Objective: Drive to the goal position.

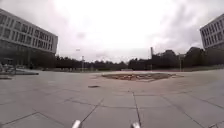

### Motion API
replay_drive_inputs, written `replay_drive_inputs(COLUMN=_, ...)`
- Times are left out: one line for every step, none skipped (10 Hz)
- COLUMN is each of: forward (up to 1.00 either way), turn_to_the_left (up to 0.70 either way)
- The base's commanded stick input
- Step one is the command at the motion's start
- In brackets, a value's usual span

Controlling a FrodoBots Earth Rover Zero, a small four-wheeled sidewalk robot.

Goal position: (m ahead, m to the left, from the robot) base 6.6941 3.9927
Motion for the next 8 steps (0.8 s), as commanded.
replay_drive_inputs(forward=0.70, turn_to_the_left=0.00)
replay_drive_inputs(forward=0.70, turn_to_the_left=0.00)
replay_drive_inputs(forward=0.70, turn_to_the_left=0.00)
replay_drive_inputs(forward=0.70, turn_to_the_left=0.00)
replay_drive_inputs(forward=0.70, turn_to_the_left=0.00)
replay_drive_inputs(forward=0.70, turn_to_the_left=0.00)
replay_drive_inputs(forward=0.70, turn_to_the_left=0.00)
replay_drive_inputs(forward=0.70, turn_to_the_left=0.00)
